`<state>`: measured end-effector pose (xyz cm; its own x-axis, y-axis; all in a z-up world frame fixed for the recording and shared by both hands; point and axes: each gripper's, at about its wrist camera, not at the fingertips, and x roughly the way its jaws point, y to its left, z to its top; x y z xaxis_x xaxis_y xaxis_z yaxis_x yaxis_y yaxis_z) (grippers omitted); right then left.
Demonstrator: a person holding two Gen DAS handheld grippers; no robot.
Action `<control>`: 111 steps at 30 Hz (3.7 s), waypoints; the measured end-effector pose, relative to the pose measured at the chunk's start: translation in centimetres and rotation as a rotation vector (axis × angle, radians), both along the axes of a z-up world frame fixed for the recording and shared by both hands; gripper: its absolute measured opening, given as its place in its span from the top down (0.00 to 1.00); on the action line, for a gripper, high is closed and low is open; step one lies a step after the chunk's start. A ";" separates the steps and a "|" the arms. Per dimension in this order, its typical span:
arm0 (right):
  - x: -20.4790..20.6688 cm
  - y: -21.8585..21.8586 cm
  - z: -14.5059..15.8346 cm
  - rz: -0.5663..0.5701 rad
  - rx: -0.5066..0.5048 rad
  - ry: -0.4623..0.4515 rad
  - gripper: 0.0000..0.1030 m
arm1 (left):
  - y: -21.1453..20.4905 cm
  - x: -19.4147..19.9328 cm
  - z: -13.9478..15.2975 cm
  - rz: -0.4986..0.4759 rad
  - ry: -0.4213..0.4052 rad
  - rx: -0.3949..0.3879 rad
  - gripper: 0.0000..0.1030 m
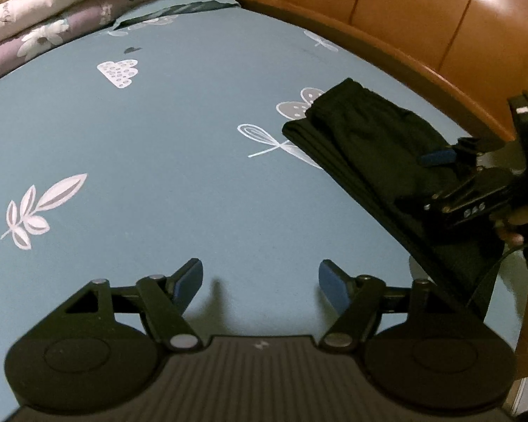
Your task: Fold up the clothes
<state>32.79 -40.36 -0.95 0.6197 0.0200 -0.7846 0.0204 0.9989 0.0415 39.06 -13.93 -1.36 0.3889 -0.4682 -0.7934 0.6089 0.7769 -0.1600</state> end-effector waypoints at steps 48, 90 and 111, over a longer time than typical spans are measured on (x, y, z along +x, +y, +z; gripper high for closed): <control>-9.7 1.1 1.8 -0.052 -0.016 -0.062 0.00 | 0.1 -3.6 -0.5 -0.061 -0.013 0.051 0.28; -4.4 3.6 0.6 -0.178 0.002 -0.067 0.00 | 1.9 -5.5 0.2 -0.129 -0.175 0.000 0.17; -19.0 6.4 2.7 -0.402 0.004 -0.158 0.00 | -4.3 -11.0 -1.4 -0.345 -0.321 -0.028 0.08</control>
<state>13.82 -33.95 1.76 0.6910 -0.2450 -0.6800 0.4010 0.9127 0.0787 28.06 -18.24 -2.73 0.4306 -0.6326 -0.6437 0.8527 0.5189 0.0604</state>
